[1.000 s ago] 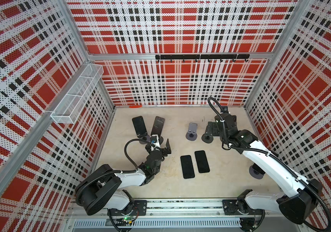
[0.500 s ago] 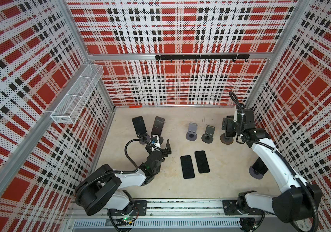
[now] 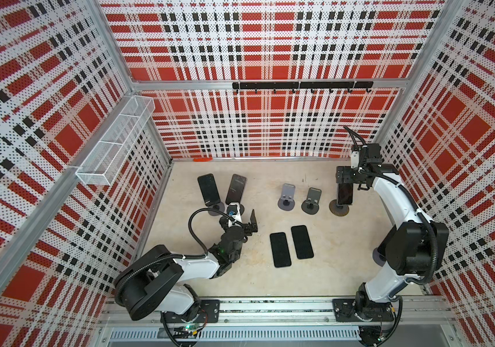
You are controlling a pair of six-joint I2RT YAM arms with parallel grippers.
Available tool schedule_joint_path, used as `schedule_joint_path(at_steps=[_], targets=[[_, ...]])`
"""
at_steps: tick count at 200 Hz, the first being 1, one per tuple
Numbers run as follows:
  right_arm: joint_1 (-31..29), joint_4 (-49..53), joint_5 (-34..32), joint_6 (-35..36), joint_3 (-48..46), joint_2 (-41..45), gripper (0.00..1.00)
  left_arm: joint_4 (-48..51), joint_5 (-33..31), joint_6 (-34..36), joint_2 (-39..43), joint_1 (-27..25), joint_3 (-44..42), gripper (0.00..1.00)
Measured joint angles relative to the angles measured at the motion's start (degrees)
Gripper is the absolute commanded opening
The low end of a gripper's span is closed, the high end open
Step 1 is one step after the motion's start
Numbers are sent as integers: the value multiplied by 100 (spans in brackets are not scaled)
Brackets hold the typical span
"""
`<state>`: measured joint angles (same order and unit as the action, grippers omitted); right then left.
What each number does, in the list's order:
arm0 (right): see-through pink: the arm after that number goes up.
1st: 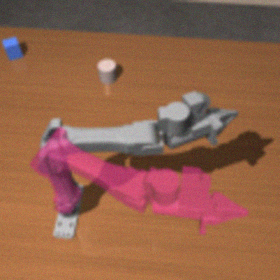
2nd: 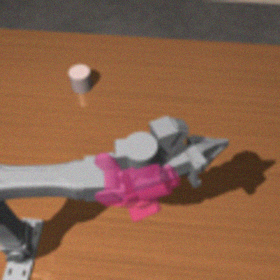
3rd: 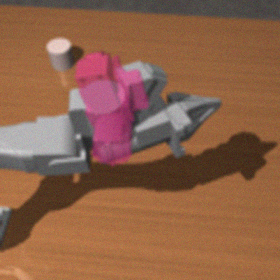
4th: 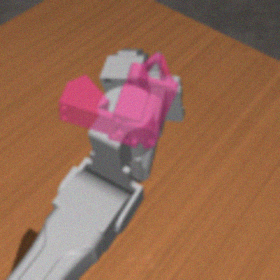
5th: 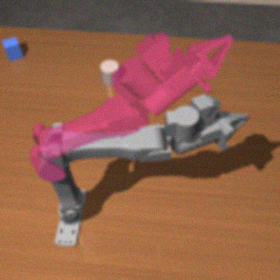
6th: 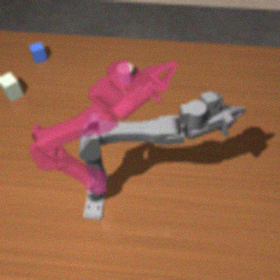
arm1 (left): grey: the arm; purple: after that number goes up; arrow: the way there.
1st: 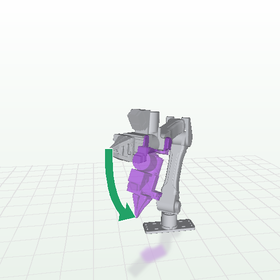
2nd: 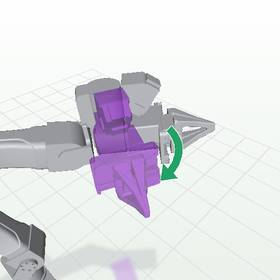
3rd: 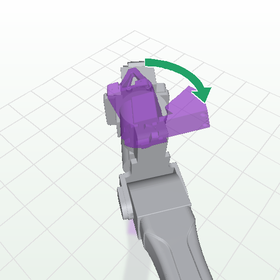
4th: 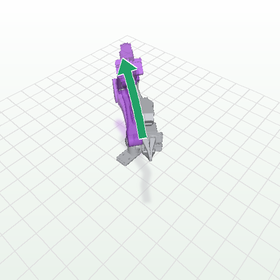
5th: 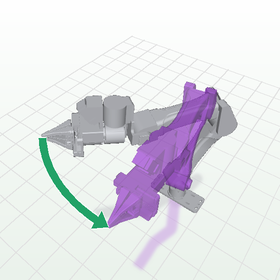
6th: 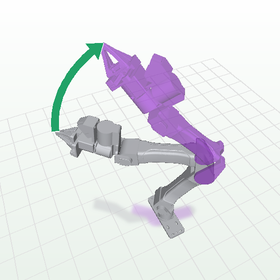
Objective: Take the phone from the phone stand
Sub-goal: 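Move the right gripper over the black phone on the wood-based stand, then lower the right gripper and close it on the phone's top edge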
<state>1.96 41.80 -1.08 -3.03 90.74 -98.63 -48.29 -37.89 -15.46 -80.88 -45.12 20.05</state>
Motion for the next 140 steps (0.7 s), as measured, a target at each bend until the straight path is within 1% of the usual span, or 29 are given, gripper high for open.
schedule_joint_path(at_steps=[46, 68, 108, 127, 140], targets=[[92, 831, 68, 293, 1016, -807, 100, 0, 9, -13, -52, -7, 9, 98], [96, 1220, 205, 428, 1331, -1104, 100, 2, 26, -15, -116, -9, 22, 98], [140, 1683, 227, 544, 1401, -1292, 100, 0, 179, -101, -166, -9, 103, 98], [205, 1856, 227, 599, 1440, -1377, 98, -2, 216, -138, -175, -9, 103, 98], [234, 1969, 267, 662, 1493, -1475, 96, -2, 258, -170, -210, -9, 114, 98]])
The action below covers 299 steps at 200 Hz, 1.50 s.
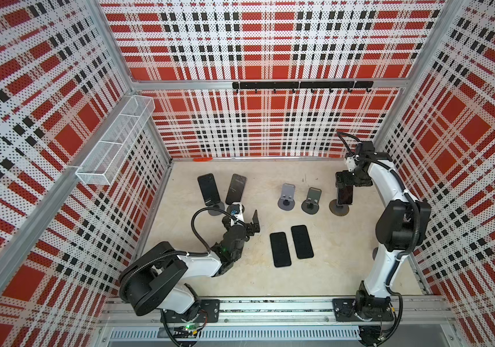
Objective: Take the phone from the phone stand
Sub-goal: 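Lower the right gripper and close it on the phone's top edge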
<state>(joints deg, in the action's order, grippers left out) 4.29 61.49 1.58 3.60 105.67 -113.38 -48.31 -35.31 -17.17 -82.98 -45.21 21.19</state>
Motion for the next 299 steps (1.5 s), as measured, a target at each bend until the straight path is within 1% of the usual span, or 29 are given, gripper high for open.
schedule_joint_path(at_steps=[42, 86, 115, 177, 199, 220, 251, 283, 299], targets=[[2, 273, 129, 153, 245, -330, 93, 7, 140, -92, -118, 0, 61, 98], [2, 413, 120, 275, 791, -575, 92, 2, 186, -149, -120, 2, 68, 98], [2, 525, 146, 317, 1073, -734, 89, 2, 186, -177, -120, 2, 68, 98], [2, 693, 238, 382, 1106, -933, 86, 2, 184, -192, -120, 17, 68, 98], [2, 758, 240, 391, 1106, -953, 82, 2, 184, -192, -120, 17, 68, 98], [2, 796, 227, 404, 1106, -962, 80, 2, 181, -192, -120, 17, 68, 98], [2, 820, 227, 409, 1106, -968, 71, 2, 181, -192, -120, 17, 68, 98], [2, 817, 232, 413, 1106, -968, 67, 2, 184, -192, -122, 24, 68, 98], [2, 817, 249, 417, 1106, -968, 67, 2, 184, -192, -122, 26, 68, 98]])
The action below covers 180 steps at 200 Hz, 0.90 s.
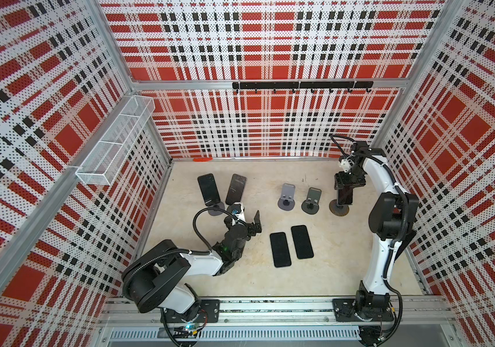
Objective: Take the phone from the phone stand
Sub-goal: 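Lower the right gripper and close it on the phone's top edge, then lift the black phone up off the wood-based stand with the right gripper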
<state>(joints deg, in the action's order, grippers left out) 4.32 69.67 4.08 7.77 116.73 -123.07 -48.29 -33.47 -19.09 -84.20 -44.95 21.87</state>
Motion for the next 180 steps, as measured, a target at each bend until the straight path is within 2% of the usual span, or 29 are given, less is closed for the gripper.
schedule_joint_path(at_steps=[97, 180], targets=[[0, -68, -24, 4, -46, 44, 66, 0, 4, 0, -22, 2, 0, 98], [15, -426, 20, -50, -315, 612, 65, 0, 4, 2, -15, 2, 0, 98]])
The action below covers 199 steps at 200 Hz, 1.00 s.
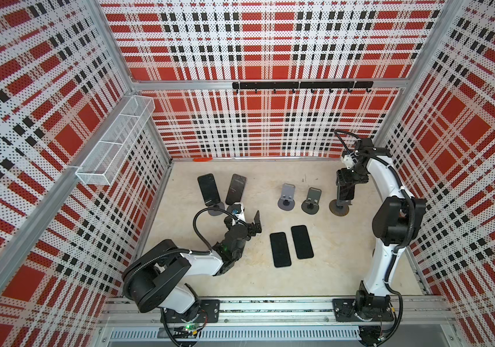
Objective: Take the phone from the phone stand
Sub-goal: 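Lift the black phone up off the wood-based stand with the right gripper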
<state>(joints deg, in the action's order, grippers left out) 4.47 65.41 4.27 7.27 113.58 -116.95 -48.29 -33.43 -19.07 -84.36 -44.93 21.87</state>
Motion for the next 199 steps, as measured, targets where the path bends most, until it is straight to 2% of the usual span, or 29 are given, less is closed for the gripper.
schedule_joint_path(at_steps=[96, 130, 199], targets=[[-197, -348, -17, -162, -632, 990, 64, 0, 0, 0, 55, 0, 0, 98], [-774, -396, 4, -234, -743, 1344, 64, 0, -2, 0, 55, 0, 0, 98], [-2402, -483, -22, -289, -1027, 1495, 63, 15, -151, 111, 122, 0, -2, 98]])
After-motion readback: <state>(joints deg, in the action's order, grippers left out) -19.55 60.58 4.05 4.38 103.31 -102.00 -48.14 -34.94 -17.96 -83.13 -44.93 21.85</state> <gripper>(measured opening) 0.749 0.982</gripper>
